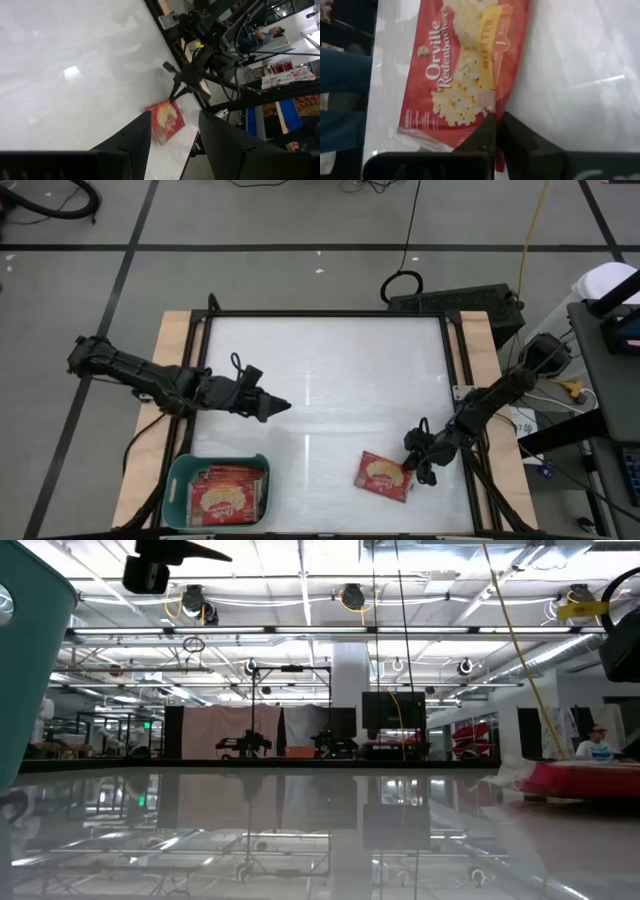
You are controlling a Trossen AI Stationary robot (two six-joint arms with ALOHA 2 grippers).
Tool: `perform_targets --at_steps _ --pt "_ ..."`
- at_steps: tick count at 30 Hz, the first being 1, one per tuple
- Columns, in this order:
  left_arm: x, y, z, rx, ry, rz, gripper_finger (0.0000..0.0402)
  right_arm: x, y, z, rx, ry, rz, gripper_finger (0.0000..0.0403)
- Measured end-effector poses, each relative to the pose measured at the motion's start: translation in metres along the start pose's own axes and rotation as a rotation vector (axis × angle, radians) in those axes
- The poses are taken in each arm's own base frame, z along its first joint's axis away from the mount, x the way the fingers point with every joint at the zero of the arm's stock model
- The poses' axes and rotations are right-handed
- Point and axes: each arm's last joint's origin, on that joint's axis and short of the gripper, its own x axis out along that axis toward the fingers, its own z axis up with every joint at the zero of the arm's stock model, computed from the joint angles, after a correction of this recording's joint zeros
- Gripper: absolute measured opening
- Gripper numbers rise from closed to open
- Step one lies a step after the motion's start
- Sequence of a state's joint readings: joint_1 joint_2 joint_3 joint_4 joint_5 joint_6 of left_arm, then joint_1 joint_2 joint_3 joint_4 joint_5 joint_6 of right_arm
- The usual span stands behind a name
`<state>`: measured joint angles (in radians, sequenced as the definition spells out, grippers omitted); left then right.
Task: Sort popcorn bags into baskets
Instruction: Put the red popcorn bag into the green bin
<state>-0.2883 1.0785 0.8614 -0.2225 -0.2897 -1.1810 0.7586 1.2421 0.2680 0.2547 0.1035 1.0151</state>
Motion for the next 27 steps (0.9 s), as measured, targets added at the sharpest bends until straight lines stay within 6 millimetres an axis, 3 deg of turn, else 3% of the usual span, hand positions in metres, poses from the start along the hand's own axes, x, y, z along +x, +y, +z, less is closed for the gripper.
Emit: perform_targets --at_steps 5,15,20,27 --pt "0.015 -0.002 0.006 0.067 -0.017 -0.048 0.0168 -0.003 -0.001 0.016 0.006 -0.110 0.001 0.0003" --pt "0.084 0.005 0.004 0.177 0.049 -0.188 0.0179 -0.012 0.007 0.068 -0.115 -0.357 -0.002 0.0001" --pt "0.099 0.013 -0.002 0.228 0.063 -0.166 0.0228 -0.018 0.018 0.093 -0.259 -0.442 -0.018 0.0000" --pt "0.100 0.025 0.002 0.192 0.105 -0.066 0.0324 -0.032 0.027 0.117 -0.250 -0.485 0.057 0.0000"
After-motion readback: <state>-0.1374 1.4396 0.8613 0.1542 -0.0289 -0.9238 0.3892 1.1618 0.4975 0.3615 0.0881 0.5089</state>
